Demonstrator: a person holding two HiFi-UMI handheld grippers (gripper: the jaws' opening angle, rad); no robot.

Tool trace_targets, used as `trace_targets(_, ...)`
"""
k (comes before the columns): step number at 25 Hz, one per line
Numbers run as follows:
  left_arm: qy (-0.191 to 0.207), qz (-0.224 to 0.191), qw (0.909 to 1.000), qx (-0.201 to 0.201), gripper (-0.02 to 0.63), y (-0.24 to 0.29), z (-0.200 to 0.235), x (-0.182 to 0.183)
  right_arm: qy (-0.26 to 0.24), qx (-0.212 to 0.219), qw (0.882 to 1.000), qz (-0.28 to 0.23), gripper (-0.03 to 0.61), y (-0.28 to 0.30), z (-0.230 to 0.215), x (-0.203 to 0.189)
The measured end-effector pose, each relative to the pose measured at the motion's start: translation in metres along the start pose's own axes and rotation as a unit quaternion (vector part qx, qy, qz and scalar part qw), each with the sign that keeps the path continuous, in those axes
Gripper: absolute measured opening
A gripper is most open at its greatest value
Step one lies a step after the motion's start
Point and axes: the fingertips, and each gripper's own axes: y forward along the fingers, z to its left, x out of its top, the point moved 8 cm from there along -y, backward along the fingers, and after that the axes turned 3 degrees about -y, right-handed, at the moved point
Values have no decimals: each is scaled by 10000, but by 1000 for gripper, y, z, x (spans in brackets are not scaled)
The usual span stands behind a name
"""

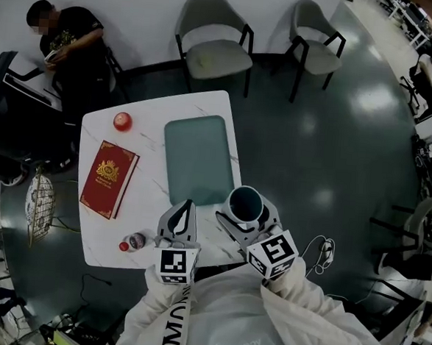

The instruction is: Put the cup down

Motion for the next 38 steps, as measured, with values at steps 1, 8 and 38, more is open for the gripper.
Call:
trace_targets(1, 6, 3, 10000, 10, 11, 4, 1, 0, -26, 1, 10000, 9, 377, 4, -4, 0)
trace_targets(8, -37, 84, 9999, 132, 11, 29, 14, -3, -133, 81, 9999, 70, 377, 31, -25, -1)
trace_targets(38, -79, 38, 9988, 475, 11, 111, 34, -46, -634, 66, 9979, 108, 377, 107, -76, -50)
